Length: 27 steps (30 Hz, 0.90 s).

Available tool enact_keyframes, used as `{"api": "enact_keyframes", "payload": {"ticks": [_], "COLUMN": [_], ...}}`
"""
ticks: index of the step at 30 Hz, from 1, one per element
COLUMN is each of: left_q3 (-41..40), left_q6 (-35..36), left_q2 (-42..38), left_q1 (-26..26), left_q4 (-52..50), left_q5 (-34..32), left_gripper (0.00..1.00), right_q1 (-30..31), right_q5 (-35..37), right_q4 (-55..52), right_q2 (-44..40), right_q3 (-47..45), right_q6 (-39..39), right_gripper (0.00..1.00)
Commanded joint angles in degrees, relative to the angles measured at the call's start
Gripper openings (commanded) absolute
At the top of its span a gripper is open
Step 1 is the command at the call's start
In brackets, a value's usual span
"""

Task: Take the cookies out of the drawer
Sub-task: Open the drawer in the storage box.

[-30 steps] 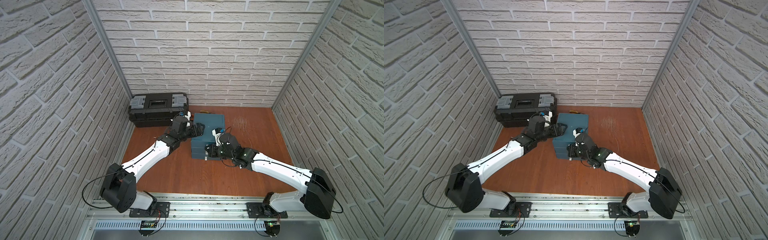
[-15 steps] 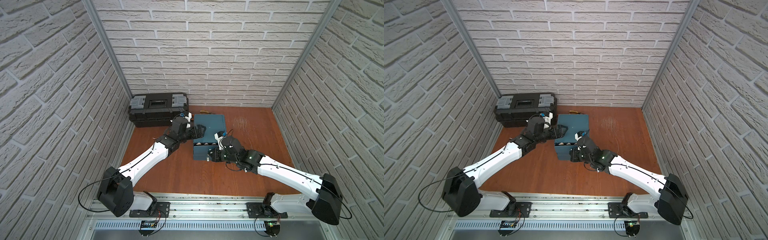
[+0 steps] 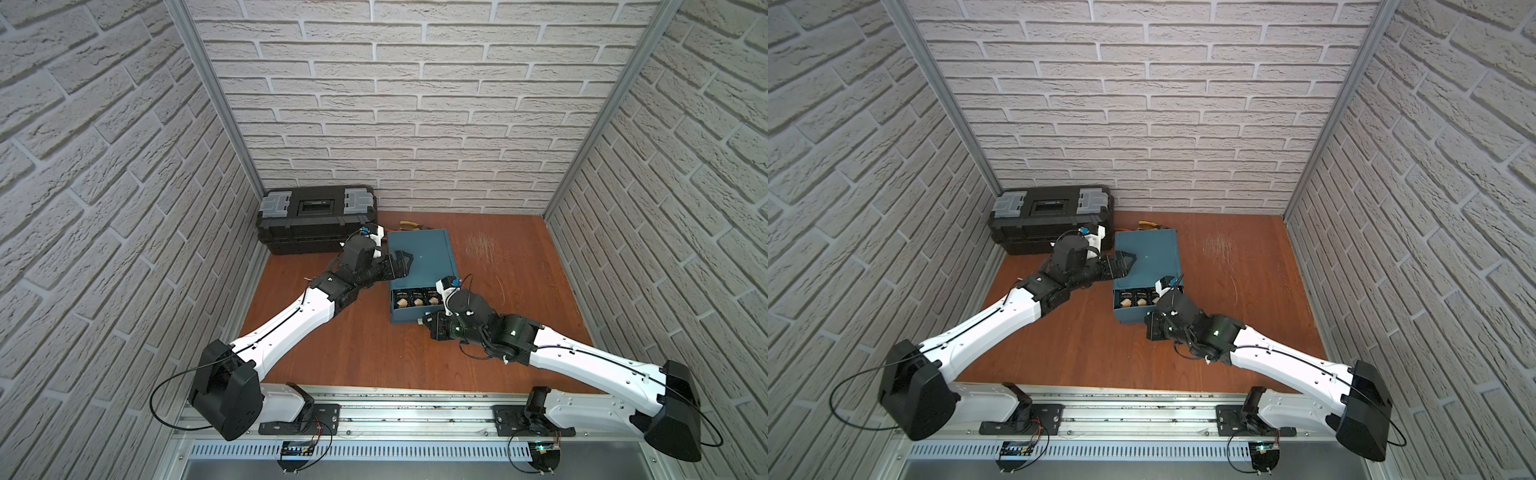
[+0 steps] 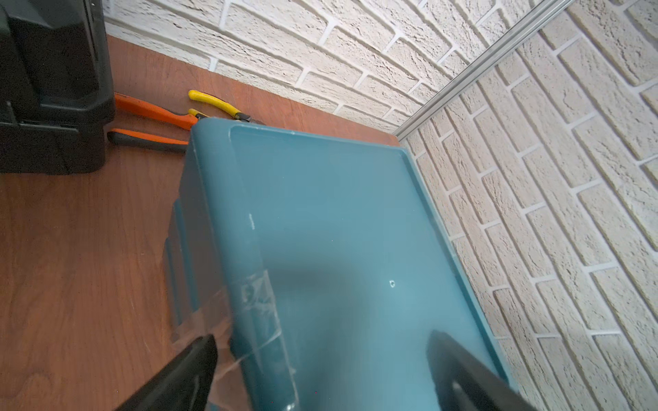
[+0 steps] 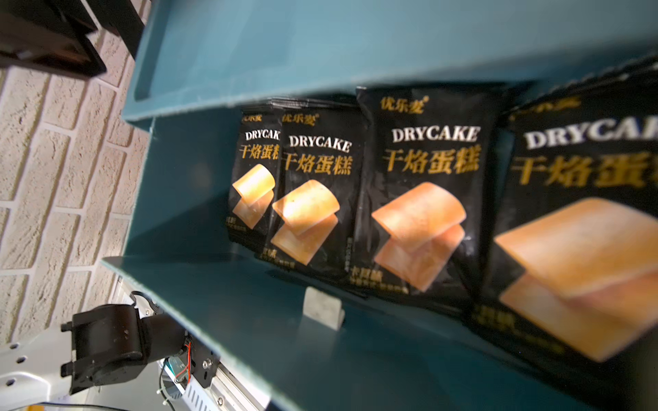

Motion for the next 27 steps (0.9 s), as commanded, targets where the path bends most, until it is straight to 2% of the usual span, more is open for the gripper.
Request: {"api": "enact_keyframes", "payload": {"ticks": [1, 4, 9, 14, 21, 27], "left_q3": [-1.04, -1.04, -1.12, -0.71, 0.37, 0.61], "left_q6": [0.59, 0.59, 0.92, 2.27, 4.80, 5.34], "left_q2": [-1.21, -1.18, -1.94, -3.29, -6.59, -7.07], "left_q1": [-0.35, -0.41, -0.41, -0.42, 0.22, 1.56], "left_q4": [0.69, 0.50, 0.03, -1.78, -5.00, -5.67], "left_q5": [-0.83, -1.02, -1.79, -3.63, -6.51, -5.96], "left_gripper": [0.98, 0.98, 0.98, 0.98, 0.98, 0.98], "right_q1": [1.49, 2.17, 2.84, 2.94, 2.97, 2.64], "right_q5": [2.47, 3.08, 4.17, 6.32, 15.44, 22.56], "right_q4": [-3.69, -5.30, -9.19, -16.93, -35.49, -39.62], "right_q2": [-1.79, -2.37, -3.32, -5.27, -11.91, -15.97], "right_q3": [-1.29, -1.05, 0.40, 3.04, 9.83, 16.47], "right_q6": [1.29, 1.47, 1.22, 1.13, 1.87, -2.98], "right_gripper": [0.10, 0.14, 0.41, 0.56, 0.58, 0.58]}}
